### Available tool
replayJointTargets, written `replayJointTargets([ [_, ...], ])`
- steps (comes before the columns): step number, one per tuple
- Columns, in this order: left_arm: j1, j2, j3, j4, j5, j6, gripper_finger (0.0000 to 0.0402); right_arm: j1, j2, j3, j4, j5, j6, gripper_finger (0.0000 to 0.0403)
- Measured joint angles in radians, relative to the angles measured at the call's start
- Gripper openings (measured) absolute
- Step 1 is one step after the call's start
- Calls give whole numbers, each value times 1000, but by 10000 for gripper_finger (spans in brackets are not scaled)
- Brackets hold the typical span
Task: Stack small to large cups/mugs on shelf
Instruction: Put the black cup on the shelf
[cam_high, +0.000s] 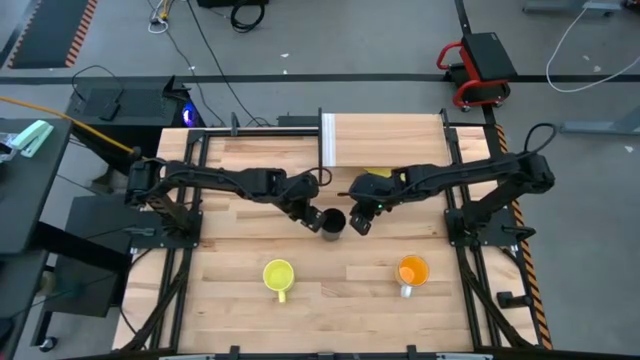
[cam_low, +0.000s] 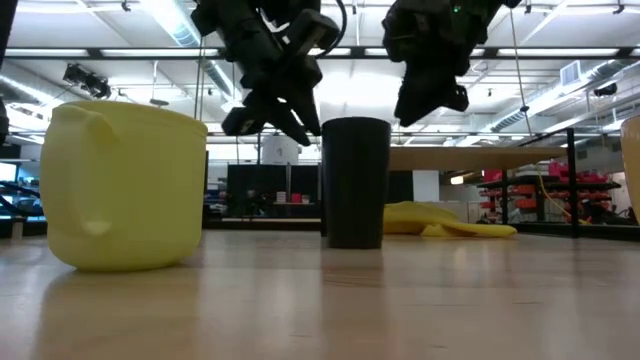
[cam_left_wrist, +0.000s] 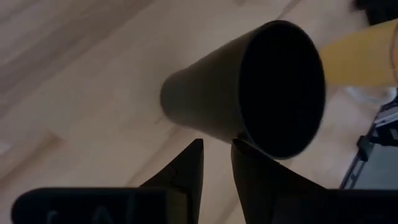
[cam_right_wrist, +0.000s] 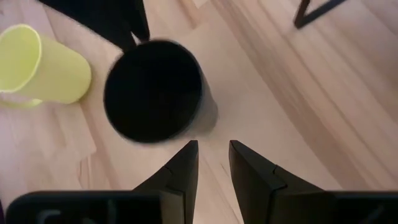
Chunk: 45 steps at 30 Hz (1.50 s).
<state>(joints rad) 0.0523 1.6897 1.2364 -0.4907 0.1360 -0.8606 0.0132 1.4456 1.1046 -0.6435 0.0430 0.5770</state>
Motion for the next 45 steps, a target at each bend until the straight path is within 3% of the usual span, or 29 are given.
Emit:
replayJointTargets([
  [13, -6, 45, 0, 97, 32, -20, 91, 0, 45, 0, 4, 2, 6, 98],
  [22, 4, 32, 34, 54, 25, -6, 83, -5, -5, -1, -26, -2, 7, 98],
  [35, 53, 53, 381, -307, -15, 158, 76, -4, -150, -1, -164, 19, 23, 98],
  [45, 50, 324, 782, -673, -26, 307, 70, -3, -250, -1, -322, 75, 51, 98],
])
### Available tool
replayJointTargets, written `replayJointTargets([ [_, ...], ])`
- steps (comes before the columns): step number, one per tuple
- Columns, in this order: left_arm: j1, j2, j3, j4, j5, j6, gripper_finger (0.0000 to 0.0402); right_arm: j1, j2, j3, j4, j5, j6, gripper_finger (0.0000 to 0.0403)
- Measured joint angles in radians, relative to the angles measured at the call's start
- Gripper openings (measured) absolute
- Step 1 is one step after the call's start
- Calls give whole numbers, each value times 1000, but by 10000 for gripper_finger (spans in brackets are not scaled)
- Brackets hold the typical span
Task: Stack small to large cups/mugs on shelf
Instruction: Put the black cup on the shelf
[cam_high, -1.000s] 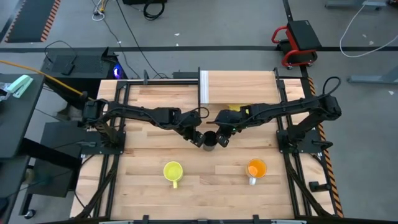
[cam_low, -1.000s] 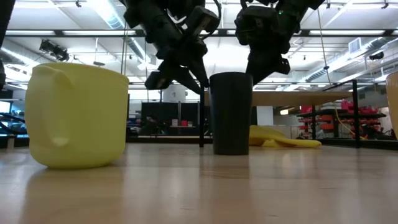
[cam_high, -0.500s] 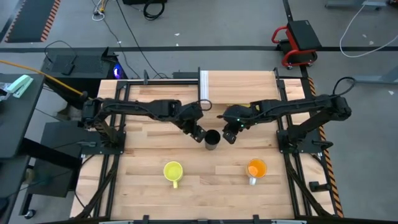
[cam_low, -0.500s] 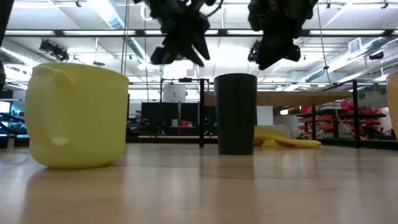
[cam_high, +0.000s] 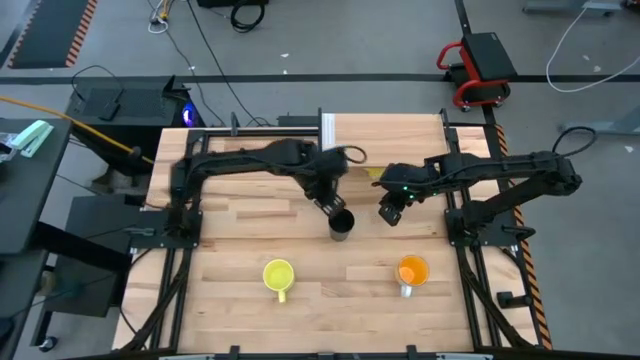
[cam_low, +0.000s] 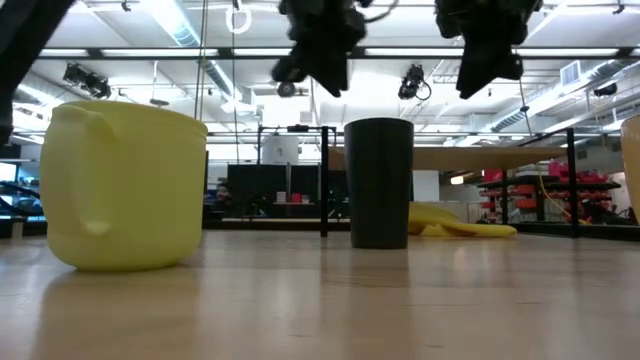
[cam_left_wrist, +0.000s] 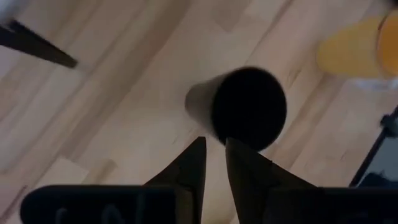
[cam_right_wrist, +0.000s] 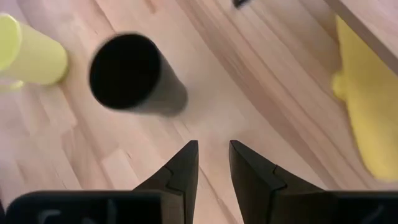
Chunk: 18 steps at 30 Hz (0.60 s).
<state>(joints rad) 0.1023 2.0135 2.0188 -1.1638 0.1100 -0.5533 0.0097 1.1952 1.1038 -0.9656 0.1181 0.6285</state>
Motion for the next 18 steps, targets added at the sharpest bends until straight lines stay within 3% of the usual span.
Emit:
replayJointTargets([
  [6, -35, 134, 133, -99, 9, 50, 77, 30, -26, 0, -20, 39, 7, 98],
  [18, -26, 155, 143, -104, -63, 42, 97, 72, -26, 0, -39, 95, 25, 98],
])
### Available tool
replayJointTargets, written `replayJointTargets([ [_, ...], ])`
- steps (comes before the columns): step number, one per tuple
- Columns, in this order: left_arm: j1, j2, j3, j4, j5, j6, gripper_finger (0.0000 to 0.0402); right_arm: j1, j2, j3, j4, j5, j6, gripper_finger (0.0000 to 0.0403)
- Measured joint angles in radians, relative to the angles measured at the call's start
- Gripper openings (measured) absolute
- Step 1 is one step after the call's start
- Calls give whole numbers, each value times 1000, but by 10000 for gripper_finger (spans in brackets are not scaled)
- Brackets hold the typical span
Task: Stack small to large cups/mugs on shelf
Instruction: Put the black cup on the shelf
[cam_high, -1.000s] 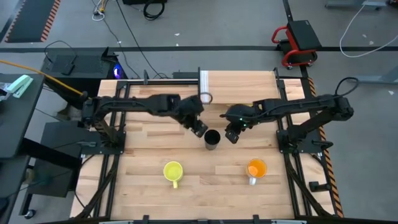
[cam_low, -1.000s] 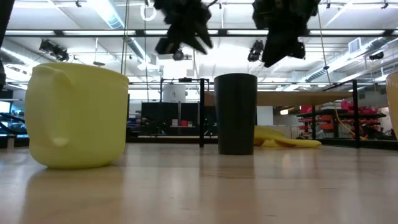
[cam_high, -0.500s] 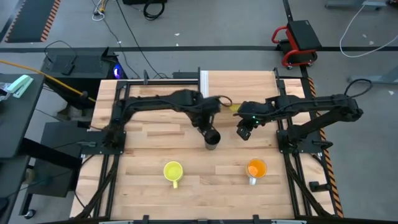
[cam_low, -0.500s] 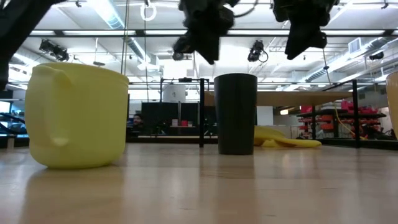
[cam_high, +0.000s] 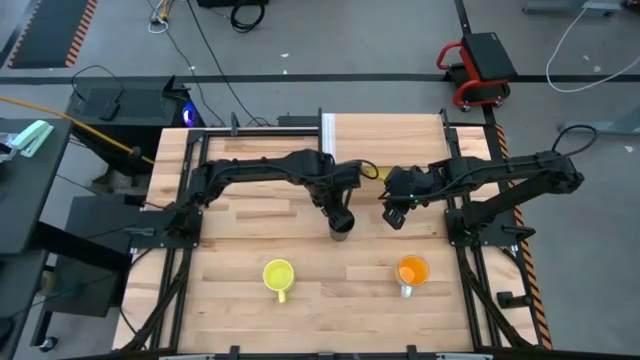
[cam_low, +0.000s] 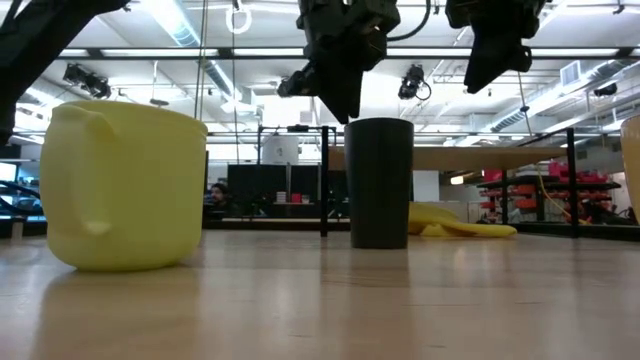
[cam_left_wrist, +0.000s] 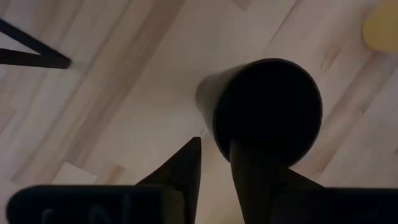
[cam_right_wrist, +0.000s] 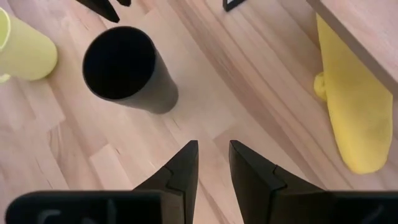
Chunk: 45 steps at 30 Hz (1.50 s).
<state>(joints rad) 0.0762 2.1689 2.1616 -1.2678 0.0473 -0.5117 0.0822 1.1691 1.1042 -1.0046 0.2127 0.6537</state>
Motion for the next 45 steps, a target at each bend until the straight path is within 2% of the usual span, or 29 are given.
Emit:
replayJointTargets([
  [12, -13, 25, -2, 37, 1, 0, 127, 0, 1, 0, 2, 1, 2, 98],
  [30, -15, 70, -3, 24, 9, 0, 127, 0, 1, 0, 14, 0, 9, 98],
  [37, -12, 70, -3, 25, 9, 0, 94, 0, 1, 0, 18, 0, 9, 98],
  [45, -13, 70, 13, 34, 24, 0, 22, 0, 1, 0, 21, 1, 8, 98],
])
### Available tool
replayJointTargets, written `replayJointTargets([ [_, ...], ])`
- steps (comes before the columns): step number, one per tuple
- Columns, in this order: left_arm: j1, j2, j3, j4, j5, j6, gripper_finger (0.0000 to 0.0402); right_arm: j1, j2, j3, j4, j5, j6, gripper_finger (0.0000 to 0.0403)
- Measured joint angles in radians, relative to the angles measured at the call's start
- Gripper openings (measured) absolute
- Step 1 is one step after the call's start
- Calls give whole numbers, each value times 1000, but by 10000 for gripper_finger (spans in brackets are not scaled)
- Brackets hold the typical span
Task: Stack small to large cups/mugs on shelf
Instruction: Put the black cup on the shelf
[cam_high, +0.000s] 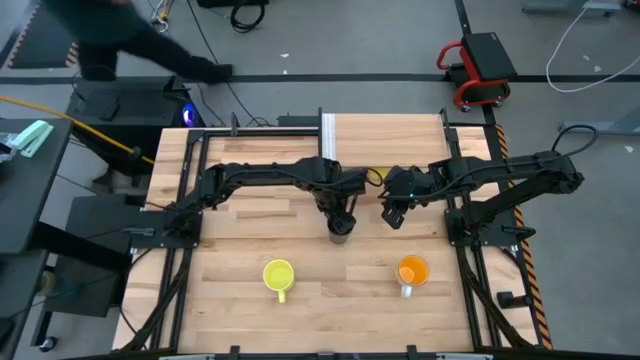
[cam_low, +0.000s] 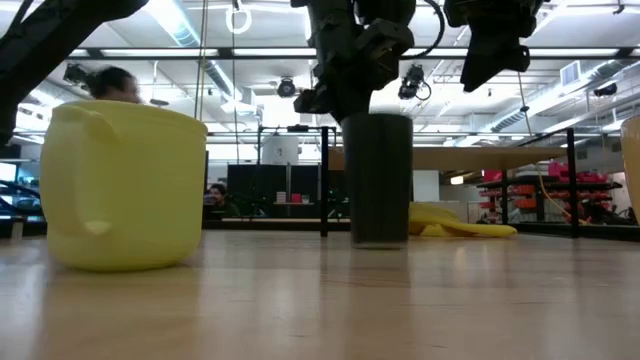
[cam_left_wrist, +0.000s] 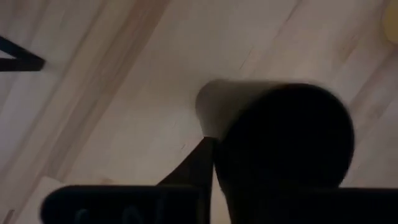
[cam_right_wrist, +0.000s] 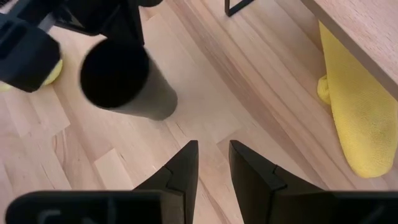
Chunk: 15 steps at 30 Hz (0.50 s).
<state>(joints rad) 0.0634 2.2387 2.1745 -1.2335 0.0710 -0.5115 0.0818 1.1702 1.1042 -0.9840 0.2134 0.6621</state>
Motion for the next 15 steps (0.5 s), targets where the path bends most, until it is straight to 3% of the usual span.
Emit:
replayJointTargets([
  [9, 16, -2, 179, -43, 25, 1, 9, 0, 0, 0, 0, 2, -3, 98],
  [15, 73, -11, 180, -122, 26, 0, 10, 0, -15, -1, 1, 27, -12, 98],
])
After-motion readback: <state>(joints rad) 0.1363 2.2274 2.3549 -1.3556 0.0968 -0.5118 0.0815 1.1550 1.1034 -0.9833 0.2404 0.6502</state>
